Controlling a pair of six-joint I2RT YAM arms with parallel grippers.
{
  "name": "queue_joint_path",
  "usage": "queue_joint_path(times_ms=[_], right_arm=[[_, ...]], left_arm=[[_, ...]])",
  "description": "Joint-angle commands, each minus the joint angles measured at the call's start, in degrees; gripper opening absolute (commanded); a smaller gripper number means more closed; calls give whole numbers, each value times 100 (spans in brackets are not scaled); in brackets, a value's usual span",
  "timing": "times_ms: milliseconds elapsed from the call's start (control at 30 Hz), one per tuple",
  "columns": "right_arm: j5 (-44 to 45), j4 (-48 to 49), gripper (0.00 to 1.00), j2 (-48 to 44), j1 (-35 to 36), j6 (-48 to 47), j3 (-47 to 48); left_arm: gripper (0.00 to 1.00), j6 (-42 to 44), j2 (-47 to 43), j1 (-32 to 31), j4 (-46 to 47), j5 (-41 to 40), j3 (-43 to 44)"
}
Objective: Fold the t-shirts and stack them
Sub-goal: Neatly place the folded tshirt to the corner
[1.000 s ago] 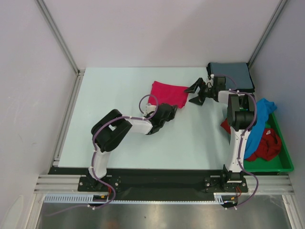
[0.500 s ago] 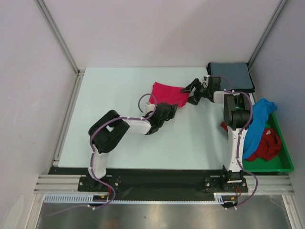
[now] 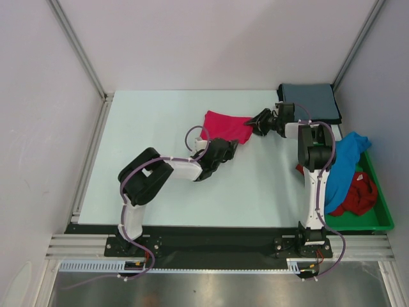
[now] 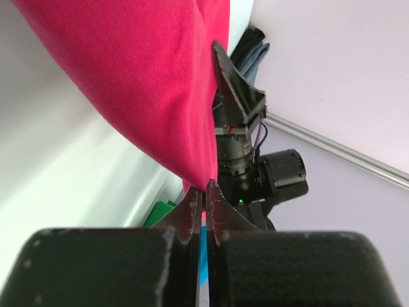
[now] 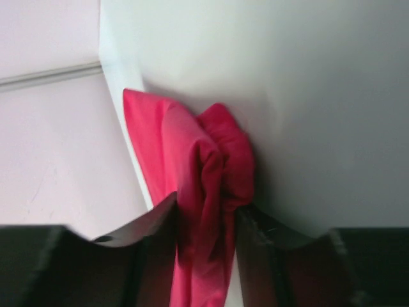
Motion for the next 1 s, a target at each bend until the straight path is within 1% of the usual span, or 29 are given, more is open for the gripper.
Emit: queue_joint_path(times_ms=[0,33,100,133,167,200,233,267,300,367,400,433,467,500,533,567,600,667,700,733,767,800,833,867,900,933,967], right_arm=[[260,191,39,182,-4,9,269],[347,104,32,182,-4,-70,295],[401,59,24,182,13,-202,305],[366,137,12,191,13,-229,287],[340,182,5,199,-13,-255,243],[296,208,1,182,-4,-360,226],[243,174,0,138,-22,-413,208],[234,156,0,86,-39,-466,182],[243,121,0,16,-39,-519,94],[409,-159,0,-257,-31,-1097,58],[453,-465,0,-362,-4,-1369,50],[523,-660,0,-450,13,-1589,67],[733,-870,0,-677,40,-2096,58],[883,-1403,0,-792,66,-2354,58],[1215,-1617,0,-924,75,-2582,6],[1331,-1811,0,-1134,66,-2994,-20],[1411,-1952,0,-1258,66,-3154,-73],[1736,-2313,0,-1548,-4,-3671,-214],[1824,-2575,0,-1619,-30,-3901,-223],[2077,-2734,0,-1689,-91,-4095,-205],[2227,-2901,0,-1751,-127,-4305,-118],[2386,-3190,0,-1873,-171,-4647,-83],[2431,-3280,0,-1953,-206,-4737,-56],[2431,-3385,0,-2015,-389,-4851,40],[2475,-3699,0,-2094,-443,-5087,136],[2701,-3911,0,-2121,-478,-5229,294],[2869,-4088,0,-2147,-496,-5361,531]], left_arm=[[0,56,-329,9,325,106,-67],[1,56,-338,0,377,184,-93],[5,204,-373,-17,395,264,-146],[9,292,-425,-35,369,369,-137],[18,397,-452,-44,343,439,-137],[23,625,-487,-61,308,510,-146],[27,757,-531,-62,255,606,-172],[34,941,-653,-53,298,877,-268],[36,1361,-733,-44,333,1001,-339],[43,1793,-1100,-35,307,1439,-601],[43,2274,-1268,-27,325,1616,-716],[44,2488,-1444,-26,264,1748,-839],[44,2690,-1863,-35,211,1863,-1110],[45,3049,-2102,-35,150,2107,-1261],[45,3209,-2331,-44,-60,2145,-1410],[44,3385,-2629,-35,-166,2319,-1690],[45,3743,-3154,-27,-280,2460,-1832],[44,4132,-3763,17,-772,2462,-2165],[44,4473,-4018,35,-974,2435,-2237],[44,4642,-4569,61,-1341,2418,-2307],[44,4800,-4827,61,-1493,2374,-2430],[44,5097,-5377,61,-1790,2243,-2492],[45,5240,-5627,70,-1959,2207,-2553],[46,5354,-5899,70,-2091,2050,-2702],[46,5616,-6136,88,-2344,1987,-2764],[48,5750,-6591,131,-2530,1761,-2800],[49,5881,-6779,158,-2688,1645,-2835]])
